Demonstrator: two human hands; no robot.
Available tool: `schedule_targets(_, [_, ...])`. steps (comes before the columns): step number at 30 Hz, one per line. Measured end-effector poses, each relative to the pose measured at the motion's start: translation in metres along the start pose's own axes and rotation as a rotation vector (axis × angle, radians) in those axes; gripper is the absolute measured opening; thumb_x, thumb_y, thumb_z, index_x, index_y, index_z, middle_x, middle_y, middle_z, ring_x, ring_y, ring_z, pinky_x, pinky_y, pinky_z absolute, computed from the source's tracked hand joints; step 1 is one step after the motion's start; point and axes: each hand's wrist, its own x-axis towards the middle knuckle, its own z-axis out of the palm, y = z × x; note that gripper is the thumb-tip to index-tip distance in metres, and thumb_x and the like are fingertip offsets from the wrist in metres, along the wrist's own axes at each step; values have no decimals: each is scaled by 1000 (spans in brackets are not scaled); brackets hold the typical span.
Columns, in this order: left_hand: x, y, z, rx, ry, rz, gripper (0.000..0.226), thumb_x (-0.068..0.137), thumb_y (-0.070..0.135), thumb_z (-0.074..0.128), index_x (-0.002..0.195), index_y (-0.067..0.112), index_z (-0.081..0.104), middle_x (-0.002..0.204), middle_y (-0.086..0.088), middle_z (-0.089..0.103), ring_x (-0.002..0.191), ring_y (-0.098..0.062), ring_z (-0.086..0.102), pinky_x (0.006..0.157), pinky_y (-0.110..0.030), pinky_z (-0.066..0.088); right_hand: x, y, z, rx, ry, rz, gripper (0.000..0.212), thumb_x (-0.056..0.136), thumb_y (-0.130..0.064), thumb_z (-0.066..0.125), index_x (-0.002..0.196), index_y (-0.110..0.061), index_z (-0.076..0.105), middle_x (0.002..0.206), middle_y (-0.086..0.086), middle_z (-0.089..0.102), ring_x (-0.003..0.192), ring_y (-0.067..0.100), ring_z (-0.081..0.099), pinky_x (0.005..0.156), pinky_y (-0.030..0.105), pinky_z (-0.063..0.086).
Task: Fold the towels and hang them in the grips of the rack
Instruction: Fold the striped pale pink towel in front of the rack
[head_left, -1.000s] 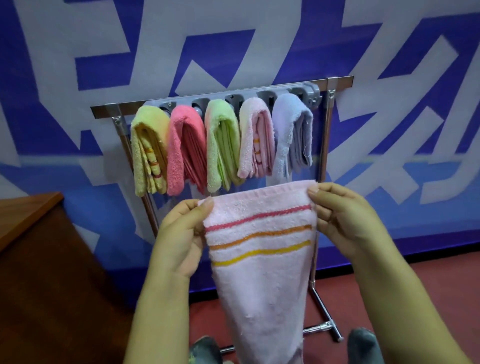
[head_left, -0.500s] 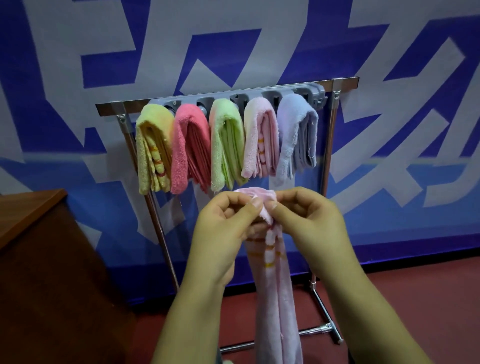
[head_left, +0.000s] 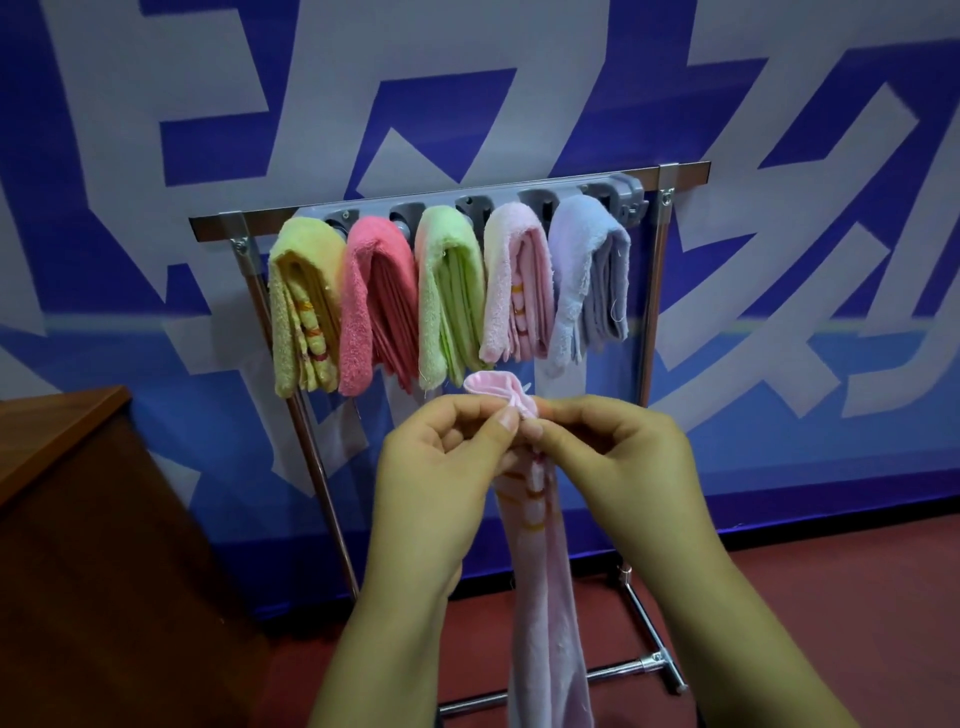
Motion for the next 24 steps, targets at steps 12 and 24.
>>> schedule_targets(12, [9, 6, -26, 456, 10, 384, 11, 79, 21, 72, 90, 25, 69, 94, 6, 67, 88, 4, 60, 73, -9, 46, 7, 4, -12, 108, -62, 26, 18, 85, -6, 63, 86, -23, 71, 80, -8, 75, 76, 2, 69, 71, 19, 54])
schedule_targets(24, [42, 15, -47, 765, -338, 507, 21, 72, 48, 63, 69, 28, 62, 99, 9, 58, 97, 1, 55, 83, -6, 36, 14, 5, -24, 213, -177, 56, 16, 90, -8, 56, 87, -19, 67, 82, -3, 71, 82, 9, 66, 76, 25, 54])
